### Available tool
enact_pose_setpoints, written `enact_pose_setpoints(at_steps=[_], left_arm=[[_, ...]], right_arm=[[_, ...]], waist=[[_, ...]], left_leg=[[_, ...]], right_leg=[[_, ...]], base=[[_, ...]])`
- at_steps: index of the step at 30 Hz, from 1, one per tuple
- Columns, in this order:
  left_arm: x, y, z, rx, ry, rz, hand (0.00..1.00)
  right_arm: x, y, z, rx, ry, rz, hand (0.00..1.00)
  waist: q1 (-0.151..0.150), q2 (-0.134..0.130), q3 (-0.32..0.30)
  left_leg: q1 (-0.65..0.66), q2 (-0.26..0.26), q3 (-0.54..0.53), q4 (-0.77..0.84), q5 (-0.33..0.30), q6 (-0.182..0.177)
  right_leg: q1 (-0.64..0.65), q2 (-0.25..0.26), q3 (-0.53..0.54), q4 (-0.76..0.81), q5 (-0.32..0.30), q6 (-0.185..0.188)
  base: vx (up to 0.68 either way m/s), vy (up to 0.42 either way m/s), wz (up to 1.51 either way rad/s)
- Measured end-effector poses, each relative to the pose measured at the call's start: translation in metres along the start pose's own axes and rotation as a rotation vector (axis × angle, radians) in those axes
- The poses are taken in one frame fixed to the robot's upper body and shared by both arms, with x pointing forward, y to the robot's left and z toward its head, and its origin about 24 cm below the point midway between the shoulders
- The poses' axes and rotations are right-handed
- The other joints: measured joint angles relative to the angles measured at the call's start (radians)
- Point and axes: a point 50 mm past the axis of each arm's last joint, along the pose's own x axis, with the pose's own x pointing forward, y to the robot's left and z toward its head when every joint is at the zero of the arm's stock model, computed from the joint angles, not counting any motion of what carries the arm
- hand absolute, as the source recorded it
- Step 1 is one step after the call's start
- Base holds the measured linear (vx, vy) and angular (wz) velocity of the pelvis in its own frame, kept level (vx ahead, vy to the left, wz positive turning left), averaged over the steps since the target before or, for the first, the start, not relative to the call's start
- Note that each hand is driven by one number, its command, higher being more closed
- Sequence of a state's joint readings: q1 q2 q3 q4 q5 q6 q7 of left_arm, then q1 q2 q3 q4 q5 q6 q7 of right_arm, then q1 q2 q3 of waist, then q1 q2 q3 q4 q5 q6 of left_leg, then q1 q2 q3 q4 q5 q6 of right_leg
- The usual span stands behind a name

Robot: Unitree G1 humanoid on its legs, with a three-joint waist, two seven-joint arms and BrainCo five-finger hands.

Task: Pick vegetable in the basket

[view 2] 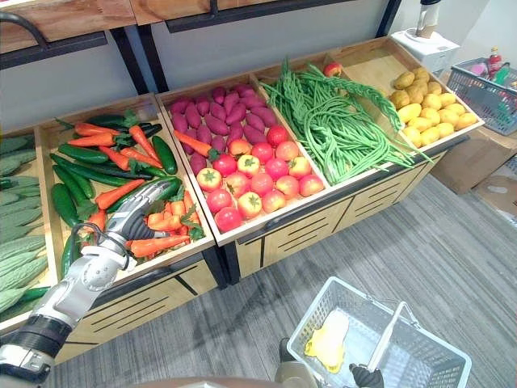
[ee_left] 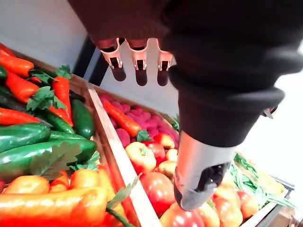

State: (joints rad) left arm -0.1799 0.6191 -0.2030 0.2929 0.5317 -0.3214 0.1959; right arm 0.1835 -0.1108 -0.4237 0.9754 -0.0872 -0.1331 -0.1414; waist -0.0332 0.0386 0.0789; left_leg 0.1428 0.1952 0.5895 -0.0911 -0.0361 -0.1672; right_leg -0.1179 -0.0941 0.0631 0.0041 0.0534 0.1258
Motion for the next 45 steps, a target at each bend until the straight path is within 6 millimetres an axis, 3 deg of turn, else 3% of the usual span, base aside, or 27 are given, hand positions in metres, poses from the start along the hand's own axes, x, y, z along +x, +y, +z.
enact_pose_setpoints(at_steps=[9,23,34,45], left_arm=[[-0.017,0.010,-0.021,0.118,0.028,-0.152,0.00],[-0.046,-0.003,-0.054,0.161,0.196,-0.256,0.00],[-0.048,0.006,-0.070,0.191,0.308,-0.208,0.00],[-0.041,0.002,-0.065,0.159,0.308,-0.177,0.00]], right_arm=[[0.002,-0.007,0.007,-0.009,-0.027,0.002,1.00],[0.003,-0.013,0.008,-0.021,-0.030,0.000,1.00],[0.004,-0.013,0.012,-0.041,-0.038,0.006,1.00],[0.006,-0.014,0.021,-0.040,-0.066,0.003,1.00]], waist=[[0.010,0.015,0.011],[0.010,0.021,0.011],[0.010,0.023,0.011],[0.010,0.040,0.022]], left_leg=[[-0.019,0.001,-0.006,0.026,-0.004,0.001],[-0.040,-0.007,-0.049,0.026,0.002,0.009],[-0.073,-0.008,-0.051,0.032,0.003,0.011],[-0.106,-0.006,-0.049,0.045,0.003,0.011]], right_leg=[[0.001,-0.013,-0.027,0.001,0.000,0.000],[-0.002,-0.029,-0.067,0.000,-0.001,0.001],[-0.034,-0.031,-0.069,0.001,0.000,0.002],[-0.069,-0.032,-0.064,0.014,0.000,0.002]], base=[[-0.01,-0.030,0.07],[-0.01,-0.020,0.08],[0.00,0.000,0.00],[0.00,-0.012,-0.01]])
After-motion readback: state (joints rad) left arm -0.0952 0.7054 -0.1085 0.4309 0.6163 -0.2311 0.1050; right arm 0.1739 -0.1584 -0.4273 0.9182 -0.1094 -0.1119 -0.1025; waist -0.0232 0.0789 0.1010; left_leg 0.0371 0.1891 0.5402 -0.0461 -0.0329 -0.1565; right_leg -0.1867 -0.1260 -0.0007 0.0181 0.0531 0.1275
